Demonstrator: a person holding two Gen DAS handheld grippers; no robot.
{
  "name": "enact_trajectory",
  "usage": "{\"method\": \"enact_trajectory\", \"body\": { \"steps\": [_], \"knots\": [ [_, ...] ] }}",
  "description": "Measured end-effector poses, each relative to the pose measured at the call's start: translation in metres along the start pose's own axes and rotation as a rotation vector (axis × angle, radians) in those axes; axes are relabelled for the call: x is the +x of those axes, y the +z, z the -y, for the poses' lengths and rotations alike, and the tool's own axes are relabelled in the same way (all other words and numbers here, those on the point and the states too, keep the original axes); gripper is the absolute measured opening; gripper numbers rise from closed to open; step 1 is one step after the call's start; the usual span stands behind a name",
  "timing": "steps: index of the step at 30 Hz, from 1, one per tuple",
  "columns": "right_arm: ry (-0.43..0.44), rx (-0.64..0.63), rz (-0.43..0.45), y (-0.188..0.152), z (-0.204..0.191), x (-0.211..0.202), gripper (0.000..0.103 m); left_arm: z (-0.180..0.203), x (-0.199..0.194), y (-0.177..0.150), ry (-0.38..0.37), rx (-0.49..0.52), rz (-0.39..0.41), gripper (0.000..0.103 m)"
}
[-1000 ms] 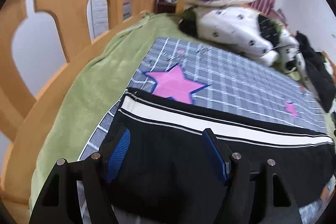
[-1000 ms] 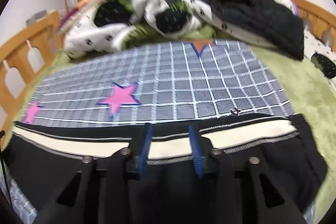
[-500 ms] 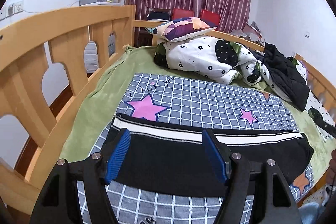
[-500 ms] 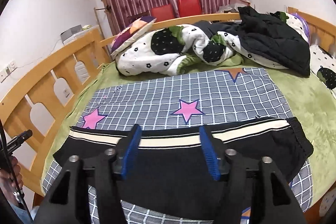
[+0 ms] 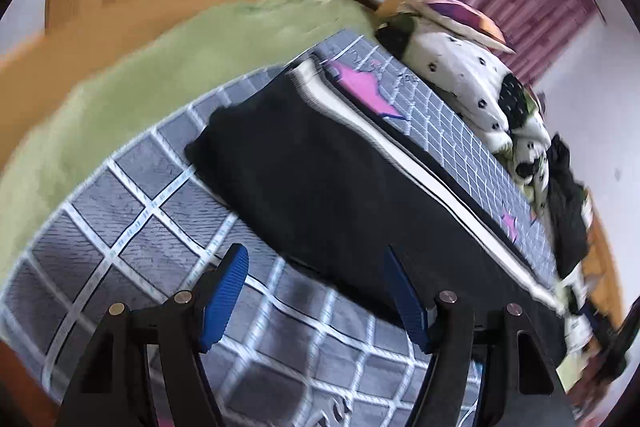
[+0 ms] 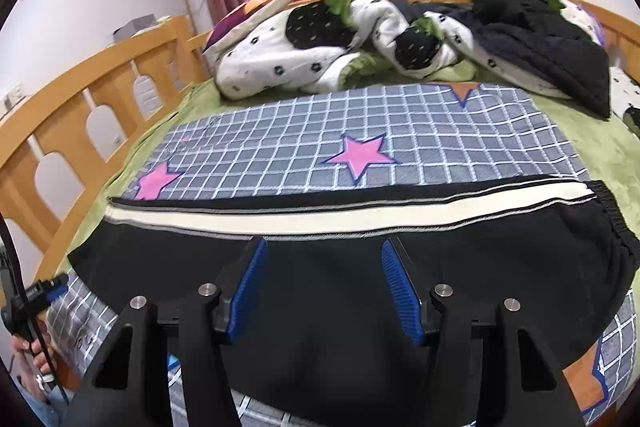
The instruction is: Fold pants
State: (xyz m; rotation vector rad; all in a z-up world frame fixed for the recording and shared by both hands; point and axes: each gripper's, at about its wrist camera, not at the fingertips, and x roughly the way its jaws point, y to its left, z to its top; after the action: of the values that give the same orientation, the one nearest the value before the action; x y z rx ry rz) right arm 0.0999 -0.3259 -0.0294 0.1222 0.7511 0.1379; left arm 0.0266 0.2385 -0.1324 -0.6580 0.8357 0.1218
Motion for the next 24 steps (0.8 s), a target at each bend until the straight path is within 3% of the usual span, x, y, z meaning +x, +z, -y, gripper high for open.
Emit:
{"method": "enact_trajectory", "body": {
  "steps": [3,9,10,11,13,15,18,21,24],
  "knots": [
    [-0.012,0.028,-0.021,-0.001,0.006,0.01,0.059,-0.015,0.018,0.003,0.059,0.0,0.023,0.067],
    [-0.039,0.034,-0.058,-0.005,0.01,0.031,0.059,-0.021,0.047,0.025,0.035,-0.026,0.045,0.065],
    [-0.046,0.035,-0.069,-0.006,0.01,0.035,0.059,-0.023,0.048,0.03,0.032,-0.049,0.048,0.053],
    [-0.048,0.034,-0.078,-0.008,0.011,0.039,0.059,-0.027,0.05,0.037,0.031,-0.087,0.051,0.033],
    [-0.057,0.029,-0.091,-0.012,0.013,0.045,0.059,-0.04,0.053,0.044,0.007,-0.168,0.041,0.011],
    [-0.074,0.02,-0.102,-0.016,0.015,0.049,0.059,-0.046,0.048,0.046,-0.028,-0.213,0.062,0.011],
    [-0.081,0.008,-0.1,-0.02,0.019,0.046,0.059,-0.02,0.035,0.05,0.07,-0.107,0.101,0.01],
    [-0.085,0.008,-0.074,-0.023,0.028,0.037,0.059,0.021,0.02,0.05,0.196,0.033,0.191,0.01],
    [-0.078,0.029,-0.064,-0.025,0.043,0.028,0.059,0.065,0.005,0.051,0.242,0.148,0.267,0.01]
  ]
}}
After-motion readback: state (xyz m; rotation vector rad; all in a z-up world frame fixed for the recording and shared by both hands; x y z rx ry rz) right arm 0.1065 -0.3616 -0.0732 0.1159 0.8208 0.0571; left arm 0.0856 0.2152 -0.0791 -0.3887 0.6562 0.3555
